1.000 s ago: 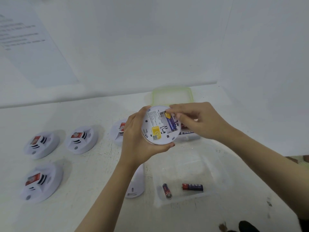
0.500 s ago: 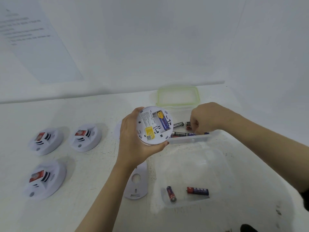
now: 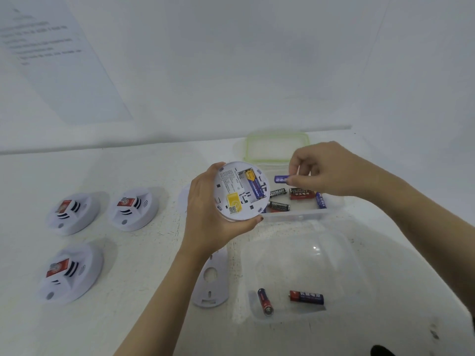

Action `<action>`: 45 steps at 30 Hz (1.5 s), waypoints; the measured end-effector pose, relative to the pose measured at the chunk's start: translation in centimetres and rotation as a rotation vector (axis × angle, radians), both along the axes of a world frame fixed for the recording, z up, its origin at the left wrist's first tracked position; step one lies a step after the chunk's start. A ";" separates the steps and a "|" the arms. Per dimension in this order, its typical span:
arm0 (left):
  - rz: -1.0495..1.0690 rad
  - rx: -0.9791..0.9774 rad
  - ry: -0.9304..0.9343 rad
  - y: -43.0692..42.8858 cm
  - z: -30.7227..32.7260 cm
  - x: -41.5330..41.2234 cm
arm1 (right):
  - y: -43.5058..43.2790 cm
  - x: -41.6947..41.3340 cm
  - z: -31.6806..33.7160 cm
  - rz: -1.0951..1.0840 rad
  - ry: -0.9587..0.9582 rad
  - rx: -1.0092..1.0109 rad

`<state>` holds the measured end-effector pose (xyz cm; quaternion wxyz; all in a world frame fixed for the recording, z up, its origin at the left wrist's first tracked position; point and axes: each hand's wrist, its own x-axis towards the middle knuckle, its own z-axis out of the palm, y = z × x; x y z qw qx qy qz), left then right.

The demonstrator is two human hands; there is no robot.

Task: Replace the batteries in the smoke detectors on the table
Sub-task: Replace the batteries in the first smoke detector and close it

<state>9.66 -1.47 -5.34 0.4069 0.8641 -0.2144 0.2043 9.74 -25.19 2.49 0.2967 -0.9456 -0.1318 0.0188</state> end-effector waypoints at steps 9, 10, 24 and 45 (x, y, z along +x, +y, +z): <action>-0.039 0.017 0.034 -0.7 0.8 0.0 | 3.6 -3.4 -1.4 0.111 -0.535 0.130; -0.046 0.021 0.044 -0.7 0.8 0.0 | 3.8 -3.4 -1.8 0.130 -0.587 0.061; -0.073 -0.085 -0.086 -0.2 1.7 -2.3 | 4.9 -4.8 -3.2 0.100 -0.315 0.379; -0.027 0.033 -0.118 6.9 4.2 -4.7 | 13.0 -7.5 -0.9 0.053 0.205 1.050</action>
